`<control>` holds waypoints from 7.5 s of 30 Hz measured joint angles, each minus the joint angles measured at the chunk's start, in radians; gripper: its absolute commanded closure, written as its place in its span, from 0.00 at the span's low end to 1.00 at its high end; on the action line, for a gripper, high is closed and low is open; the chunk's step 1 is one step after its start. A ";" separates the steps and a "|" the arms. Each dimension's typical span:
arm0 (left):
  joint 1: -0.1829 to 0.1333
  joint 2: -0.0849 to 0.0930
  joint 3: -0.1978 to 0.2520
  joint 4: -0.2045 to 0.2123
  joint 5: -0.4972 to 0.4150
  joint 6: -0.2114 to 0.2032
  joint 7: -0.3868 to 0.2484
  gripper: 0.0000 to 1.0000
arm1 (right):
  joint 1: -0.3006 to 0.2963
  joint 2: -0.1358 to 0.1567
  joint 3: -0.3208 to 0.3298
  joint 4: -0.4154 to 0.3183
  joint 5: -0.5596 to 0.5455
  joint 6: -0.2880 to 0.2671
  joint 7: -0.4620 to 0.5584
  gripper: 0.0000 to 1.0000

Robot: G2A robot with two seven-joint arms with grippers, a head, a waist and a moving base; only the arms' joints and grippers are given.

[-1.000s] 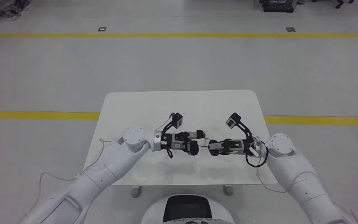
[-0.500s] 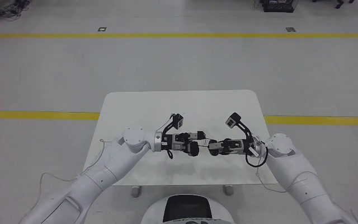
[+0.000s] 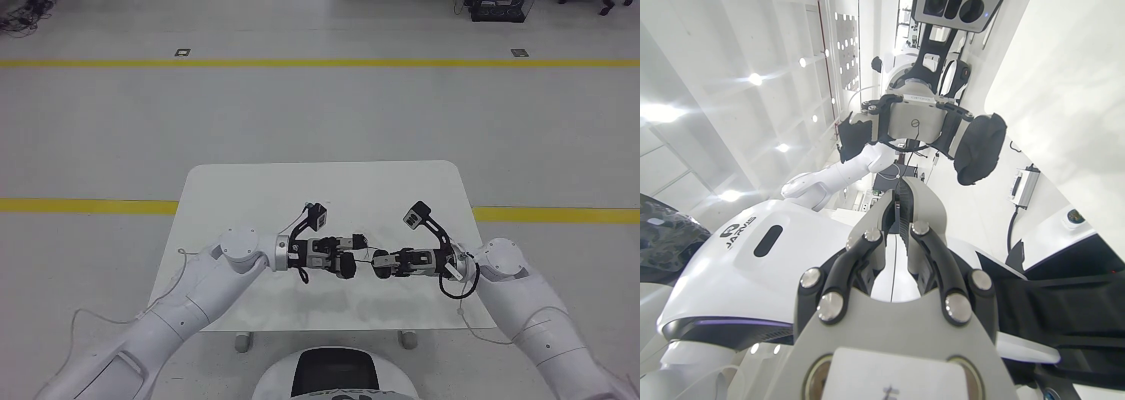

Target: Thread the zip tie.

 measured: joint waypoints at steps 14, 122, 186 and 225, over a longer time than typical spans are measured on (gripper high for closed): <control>-0.001 -0.001 -0.004 0.004 0.002 0.002 -0.004 0.09 | -0.006 0.001 0.003 -0.009 -0.001 -0.002 -0.004 1.00; 0.006 -0.011 0.004 0.009 0.008 0.000 -0.017 1.00 | 0.022 -0.009 -0.038 0.047 -0.054 0.009 -0.056 1.00; 0.080 0.073 -0.190 0.006 0.212 -0.175 0.068 1.00 | 0.234 0.028 -0.024 0.004 -0.585 0.104 -0.006 0.00; 0.080 0.073 -0.190 0.006 0.212 -0.175 0.068 1.00 | 0.588 -0.163 -0.536 0.321 -1.045 -0.003 -0.254 0.00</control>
